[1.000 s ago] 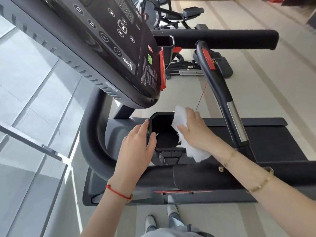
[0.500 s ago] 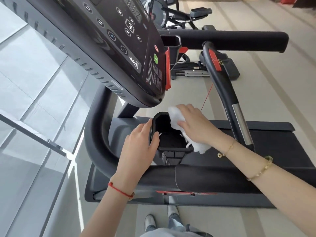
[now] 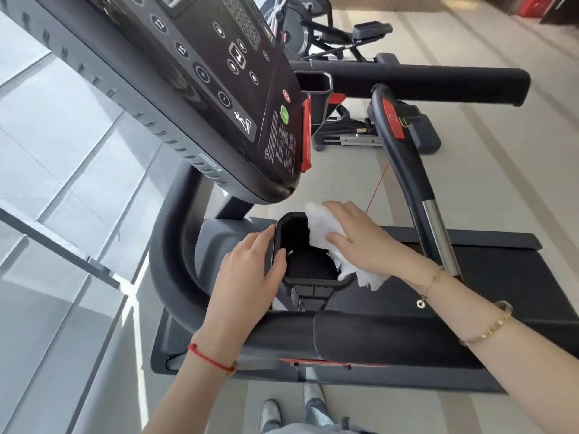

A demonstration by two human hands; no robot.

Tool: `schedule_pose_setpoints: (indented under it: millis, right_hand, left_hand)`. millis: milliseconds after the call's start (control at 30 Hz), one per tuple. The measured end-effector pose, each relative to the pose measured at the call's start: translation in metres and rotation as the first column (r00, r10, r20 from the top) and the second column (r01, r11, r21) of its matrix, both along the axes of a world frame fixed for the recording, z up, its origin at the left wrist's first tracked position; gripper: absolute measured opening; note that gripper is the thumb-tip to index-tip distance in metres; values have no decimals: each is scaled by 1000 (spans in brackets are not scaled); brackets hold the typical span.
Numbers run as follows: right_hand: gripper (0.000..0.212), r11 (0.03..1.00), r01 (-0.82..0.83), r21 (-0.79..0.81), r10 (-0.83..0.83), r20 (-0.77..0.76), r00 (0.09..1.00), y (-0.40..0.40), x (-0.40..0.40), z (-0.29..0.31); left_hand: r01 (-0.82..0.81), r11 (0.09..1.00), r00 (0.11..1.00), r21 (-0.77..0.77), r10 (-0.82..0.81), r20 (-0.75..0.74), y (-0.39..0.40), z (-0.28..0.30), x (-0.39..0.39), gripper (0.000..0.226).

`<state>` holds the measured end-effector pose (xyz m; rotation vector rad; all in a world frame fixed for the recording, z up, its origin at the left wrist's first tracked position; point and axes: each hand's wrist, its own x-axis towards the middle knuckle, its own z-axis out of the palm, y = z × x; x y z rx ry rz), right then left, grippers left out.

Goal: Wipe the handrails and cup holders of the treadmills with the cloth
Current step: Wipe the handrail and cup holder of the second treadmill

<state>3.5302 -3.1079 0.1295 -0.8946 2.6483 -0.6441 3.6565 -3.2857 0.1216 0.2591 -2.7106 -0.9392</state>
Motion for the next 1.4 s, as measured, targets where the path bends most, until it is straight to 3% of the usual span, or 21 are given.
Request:
schedule_pose_setpoints:
  millis: [133,233,367,433,533,667,833,1067,1267,1400]
  right_hand:
    - [48,984,135,-113,-128,64,990,13,14,3]
    - [43,967,182,-180,-180,23,983,24,23,10]
    - [41,974,8,-224,-11,-13,1000,40,41,27]
    - [42,975,-128,-183,132,13,991,39,55,32]
    - [44,953,-301,34,303,-121,945,15,75,20]
    - [34,956,-233,180,276,-269,923,-8,81,10]
    - [31,954,-263,148,293,-257,921,32,78,13]
    - [28,946,-253,200,304,-291,907,-9,80,12]
    - [29,960,-275,-50,268,-122,956,32,70,20]
    - [36,965,-117,-235,60,-234,970,19,41,24]
  left_hand:
    - [11,1000,1000,7,-11,7,-1,2,1,47]
    - [36,999,999,4,-36,7,-2,3,4,44]
    - [71,997,997,-14,-71,10,-4,6,11,43]
    - [88,996,996,-1,-88,-2,-4,7,15,41]
    - [102,994,995,25,-102,-8,-5,5,20,41]
    - [95,995,994,31,-94,-48,-6,4,24,37]
    - [86,996,995,15,-85,-49,-6,2,25,36]
    - [82,996,995,22,-81,-53,-4,5,25,36]
    - [62,998,998,-12,-62,-21,-3,5,21,42]
    - [45,998,999,-51,-46,-12,0,4,11,45]
